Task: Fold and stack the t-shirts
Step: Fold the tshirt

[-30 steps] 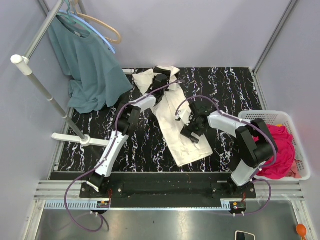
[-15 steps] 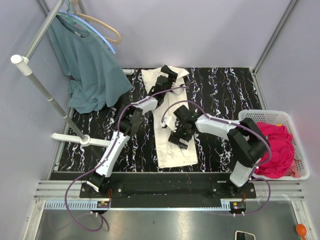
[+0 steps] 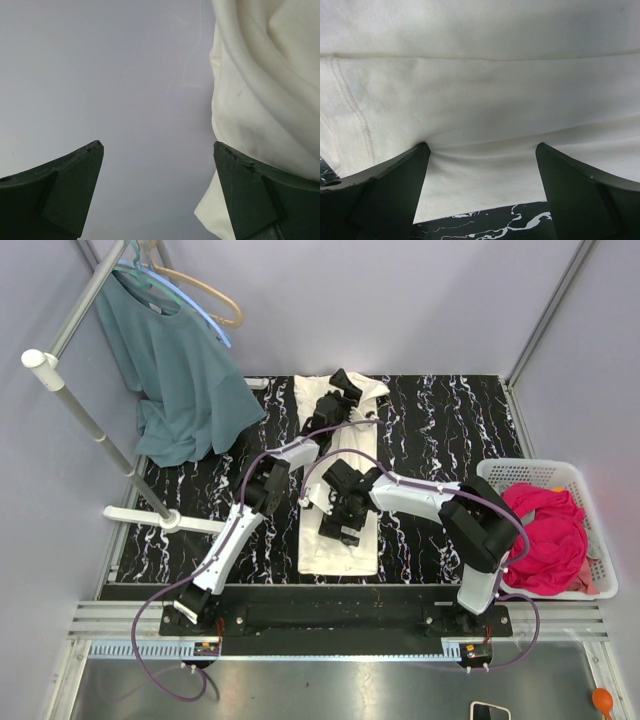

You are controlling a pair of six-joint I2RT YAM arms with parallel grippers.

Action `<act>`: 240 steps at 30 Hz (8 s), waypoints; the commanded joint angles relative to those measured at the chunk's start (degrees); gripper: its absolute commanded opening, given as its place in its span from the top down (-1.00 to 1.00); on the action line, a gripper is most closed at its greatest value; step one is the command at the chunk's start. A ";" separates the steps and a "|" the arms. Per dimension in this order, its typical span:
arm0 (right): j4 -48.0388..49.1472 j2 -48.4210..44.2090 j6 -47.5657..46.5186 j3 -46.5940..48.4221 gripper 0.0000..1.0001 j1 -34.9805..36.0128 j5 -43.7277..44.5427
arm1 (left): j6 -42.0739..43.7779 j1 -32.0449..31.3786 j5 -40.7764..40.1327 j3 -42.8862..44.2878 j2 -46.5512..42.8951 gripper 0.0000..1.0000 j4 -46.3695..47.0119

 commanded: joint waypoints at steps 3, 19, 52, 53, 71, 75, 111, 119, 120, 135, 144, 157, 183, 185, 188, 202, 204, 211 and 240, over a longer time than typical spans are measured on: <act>-5.17 -3.47 2.50 0.80 -0.99 1.93 -1.30 | -3.85 0.16 -0.66 -6.57 -5.92 -0.98 8.59; -6.41 -19.90 5.84 -3.40 -0.99 2.64 10.27 | -16.29 -0.19 -18.47 -29.31 -34.30 -0.98 8.11; -8.25 -28.09 6.55 -16.95 -0.89 5.27 -5.61 | -66.43 -14.60 27.18 -81.11 -87.24 -0.93 -69.10; -8.42 -27.83 6.37 -16.95 -0.89 5.80 -5.78 | -66.43 -14.60 27.89 -80.76 -86.54 -0.93 -69.10; -13.26 -34.41 -1.44 -21.17 -0.79 6.42 -2.81 | -63.27 -13.19 27.11 -75.92 -78.18 -0.85 -64.79; -13.96 -37.75 -2.42 -22.84 -0.79 6.42 -1.92 | -63.97 -13.28 27.46 -75.66 -77.83 -0.85 -64.88; -1.48 -13.06 0.48 -9.57 -0.68 9.67 -4.20 | -55.71 5.17 15.42 -91.47 -89.16 -0.83 -48.53; -1.04 -11.04 -0.22 -8.96 -0.61 9.67 -3.33 | -55.18 5.17 15.51 -92.00 -88.90 -0.83 -48.35; -0.96 -10.95 -0.48 -9.04 -0.59 9.67 -3.15 | -55.18 5.17 15.68 -92.00 -88.73 -0.83 -48.35; -0.25 -9.11 -1.45 -10.27 0.09 9.67 -1.92 | -55.27 5.17 16.04 -92.80 -87.58 -0.83 -48.18; -1.57 -9.81 -1.36 -10.71 0.53 9.67 -1.30 | -55.53 5.17 16.03 -93.50 -87.41 -0.83 -48.27; -9.47 -15.60 -0.75 -12.03 0.66 9.75 -1.30 | -55.54 5.17 15.86 -91.92 -87.23 -0.83 -49.49; -14.84 -21.67 -0.31 -14.58 0.60 9.76 -0.25 | -55.18 5.17 15.24 -90.16 -85.03 -0.83 -50.81; -15.28 -21.76 -0.22 -14.76 0.59 9.76 -0.34 | -55.10 5.17 15.16 -90.07 -84.95 -0.83 -50.81; -15.63 -22.03 -0.13 -15.55 0.56 9.76 0.19 | -55.10 5.17 15.25 -89.98 -84.77 -0.83 -50.90; -14.49 -21.59 0.48 -18.01 -0.43 9.76 0.19 | -54.75 5.17 14.98 -89.98 -84.33 -0.84 -51.17; -14.49 -21.94 0.74 -17.40 -0.48 9.76 0.19 | -54.74 5.17 14.98 -89.98 -84.16 -0.84 -51.17; -14.93 -22.11 1.71 -15.73 -0.58 10.02 -0.95 | -54.75 5.09 15.16 -90.07 -83.37 -0.84 -51.17; -11.76 -22.37 1.54 -19.76 -0.66 11.25 3.44 | -61.60 -12.31 20.16 -85.33 -88.55 -0.95 -61.89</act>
